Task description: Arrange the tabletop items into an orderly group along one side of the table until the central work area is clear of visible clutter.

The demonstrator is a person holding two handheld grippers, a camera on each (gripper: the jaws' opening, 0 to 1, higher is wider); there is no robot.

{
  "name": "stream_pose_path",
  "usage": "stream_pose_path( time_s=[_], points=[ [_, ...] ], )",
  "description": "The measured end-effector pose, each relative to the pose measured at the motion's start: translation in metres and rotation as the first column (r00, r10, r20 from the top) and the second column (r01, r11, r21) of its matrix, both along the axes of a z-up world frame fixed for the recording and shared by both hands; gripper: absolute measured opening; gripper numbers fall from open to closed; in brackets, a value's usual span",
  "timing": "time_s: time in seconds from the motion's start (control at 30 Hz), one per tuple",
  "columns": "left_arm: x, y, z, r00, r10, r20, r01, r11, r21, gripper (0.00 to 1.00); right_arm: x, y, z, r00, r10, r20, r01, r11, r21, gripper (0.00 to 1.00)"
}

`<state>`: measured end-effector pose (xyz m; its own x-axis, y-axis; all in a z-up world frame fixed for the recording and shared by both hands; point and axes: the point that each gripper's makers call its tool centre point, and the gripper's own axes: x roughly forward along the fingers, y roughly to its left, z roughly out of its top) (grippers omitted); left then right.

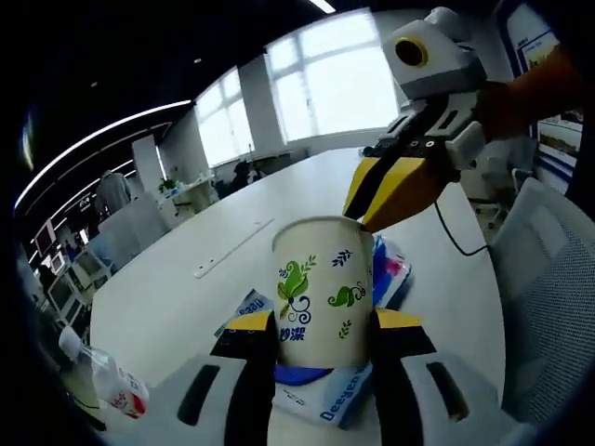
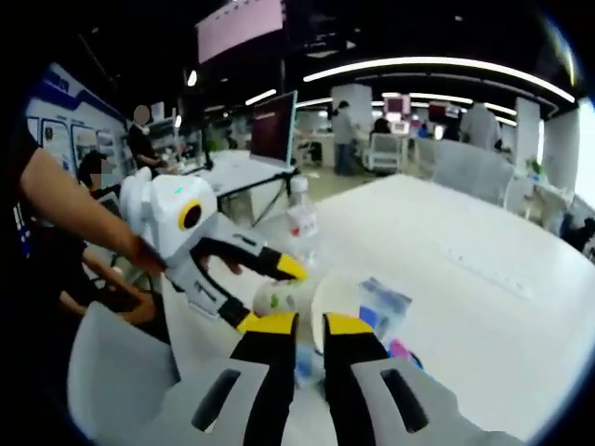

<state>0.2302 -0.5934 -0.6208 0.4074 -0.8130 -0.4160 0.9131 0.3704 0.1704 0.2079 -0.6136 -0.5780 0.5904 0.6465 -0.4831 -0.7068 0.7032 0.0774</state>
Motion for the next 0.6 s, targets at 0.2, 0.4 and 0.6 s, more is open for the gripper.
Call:
stream_pose_path(
  time_s=[0.2,0.4,0.6],
  points=[
    [0.002,-0.001,0.003,1.0,0.004,0.007,-0.004,1.0,-0.004,0.39,0.001,0.008,0.006,0.997,0.045,0.055,-0.042,0.998,-0.054,0.02],
    [0.006,-0.002,0.0,1.0,0.026,0.0,-0.026,1.0,0.017,0.39,-0.004,0.025,0.011,0.987,0.131,0.088,-0.123,0.988,-0.097,0.0],
    [0.007,-0.003,-0.005,0.999,0.043,-0.028,-0.042,0.999,0.03,0.39,-0.005,0.029,0.008,0.983,0.16,0.086,-0.149,0.981,-0.12,0.0]
  ],
)
